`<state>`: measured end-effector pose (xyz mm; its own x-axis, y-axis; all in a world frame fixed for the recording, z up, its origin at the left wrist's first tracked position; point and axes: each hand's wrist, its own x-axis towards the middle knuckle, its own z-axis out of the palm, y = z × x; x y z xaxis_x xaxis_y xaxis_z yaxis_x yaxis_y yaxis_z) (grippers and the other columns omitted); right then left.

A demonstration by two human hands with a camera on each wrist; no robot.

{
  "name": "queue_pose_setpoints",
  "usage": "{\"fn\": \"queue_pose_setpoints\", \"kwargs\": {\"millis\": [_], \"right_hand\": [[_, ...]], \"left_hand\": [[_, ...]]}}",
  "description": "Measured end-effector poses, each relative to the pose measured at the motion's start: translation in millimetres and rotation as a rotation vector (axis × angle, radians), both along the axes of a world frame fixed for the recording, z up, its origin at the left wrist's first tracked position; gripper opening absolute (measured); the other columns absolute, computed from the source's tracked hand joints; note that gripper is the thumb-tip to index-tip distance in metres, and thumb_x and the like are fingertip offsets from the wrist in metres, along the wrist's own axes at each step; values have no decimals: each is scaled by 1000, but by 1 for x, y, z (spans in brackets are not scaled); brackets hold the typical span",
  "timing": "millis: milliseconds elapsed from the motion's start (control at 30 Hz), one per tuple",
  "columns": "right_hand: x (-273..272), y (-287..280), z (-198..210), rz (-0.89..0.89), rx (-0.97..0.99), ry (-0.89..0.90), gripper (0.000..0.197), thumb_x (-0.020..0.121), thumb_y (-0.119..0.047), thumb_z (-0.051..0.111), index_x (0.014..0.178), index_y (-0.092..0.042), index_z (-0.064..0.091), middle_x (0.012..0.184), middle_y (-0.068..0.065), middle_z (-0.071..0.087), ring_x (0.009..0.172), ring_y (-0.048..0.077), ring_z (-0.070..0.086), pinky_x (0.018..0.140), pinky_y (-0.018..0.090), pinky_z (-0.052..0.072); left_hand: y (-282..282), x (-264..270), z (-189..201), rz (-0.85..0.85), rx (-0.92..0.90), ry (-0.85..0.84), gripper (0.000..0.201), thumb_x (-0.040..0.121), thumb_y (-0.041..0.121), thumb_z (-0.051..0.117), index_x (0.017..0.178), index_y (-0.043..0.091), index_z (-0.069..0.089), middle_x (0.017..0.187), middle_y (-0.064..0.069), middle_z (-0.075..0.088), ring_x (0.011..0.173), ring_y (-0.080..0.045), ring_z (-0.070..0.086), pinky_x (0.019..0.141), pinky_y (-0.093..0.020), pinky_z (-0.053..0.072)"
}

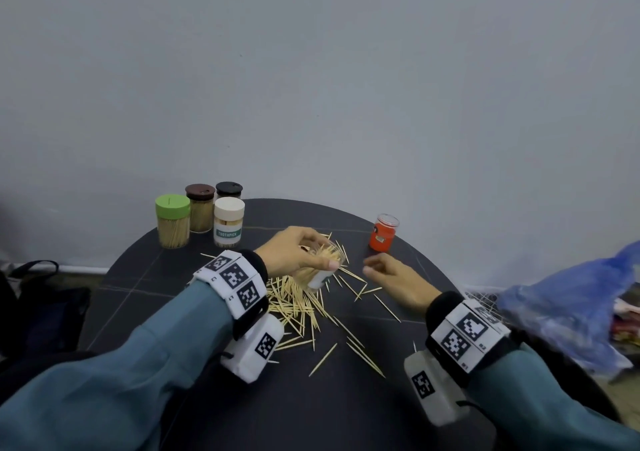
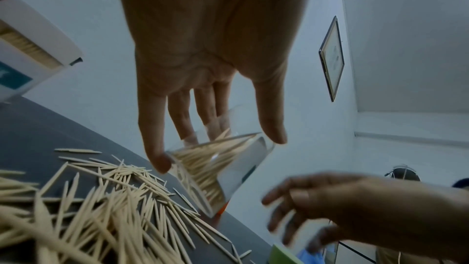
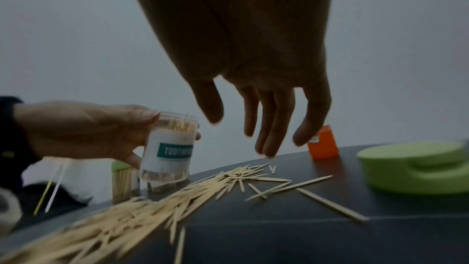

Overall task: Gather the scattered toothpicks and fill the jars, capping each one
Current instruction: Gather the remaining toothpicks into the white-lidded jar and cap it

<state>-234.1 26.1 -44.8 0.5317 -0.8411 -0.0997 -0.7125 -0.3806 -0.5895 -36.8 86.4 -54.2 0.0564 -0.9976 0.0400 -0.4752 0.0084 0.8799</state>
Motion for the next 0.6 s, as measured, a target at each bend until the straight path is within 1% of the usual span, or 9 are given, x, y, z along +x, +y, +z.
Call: {"fn": "queue_pose_setpoints", "kwargs": {"millis": [133,233,267,333,400,433,500,567,600], "right_hand": [[-30,6,-3,32,-90,520,30,92,-28,53,114,-7,54,111,8,57,112,22,53,87,25,41],[-44,17,-3,30,-56,769,24,91,-31,56,85,-8,56,108,13,60,100,23,58,73,23,45],[-48,20,-4,15,-43,811,25,90,-33,58,84,-8,56,109,13,62,101,24,60,74,24,46],[-51,23,-7,-10,-13,837,28,89,-31,60,97,-4,58,116,13,62,106,26,61,78,29,49],[-49,25,-10,-15,-14,793,18,89,-23,58,79,-11,48,118,15,61,97,27,61,63,27,47],[-47,25,-12,-17,-18,770,26,88,-18,57,69,-14,40,117,16,61,91,26,60,58,26,43],[-39,26,-13,10,-44,760,27,87,-13,54,65,-8,38,115,19,61,95,30,61,65,27,44],[-27,26,-12,43,-68,742,14,87,-12,53,85,2,52,116,16,61,105,31,60,72,27,45],[-21,26,-12,54,-73,715,15,87,-12,53,98,-1,55,116,15,61,106,30,60,71,27,46]], "left_hand": [[-1,-1,0,15,-5,-17,51,75,32,74,121,21,57,112,3,54,111,-16,53,90,-40,51],[0,-2,1,11,-8,-24,52,75,33,74,122,20,56,109,6,54,110,-16,53,86,-36,52],[0,-2,1,11,-9,-30,53,75,33,74,123,20,56,109,6,53,110,-16,53,87,-37,51],[0,-2,1,10,-6,-32,53,74,34,74,122,21,56,110,6,53,111,-16,52,87,-37,51],[0,-2,1,12,-1,-34,53,73,35,74,121,22,57,111,6,54,111,-17,52,87,-37,50],[0,-2,1,15,2,-36,53,73,35,74,121,22,57,112,5,54,112,-17,52,87,-37,50],[1,-3,1,17,1,-35,54,73,35,74,122,22,57,115,2,54,112,-17,52,88,-37,49],[1,-3,3,24,0,-14,54,74,34,74,123,21,56,116,1,53,111,-16,51,88,-37,50],[2,-2,4,29,-2,1,54,74,33,74,124,20,56,116,1,54,111,-16,51,87,-37,51]]}}
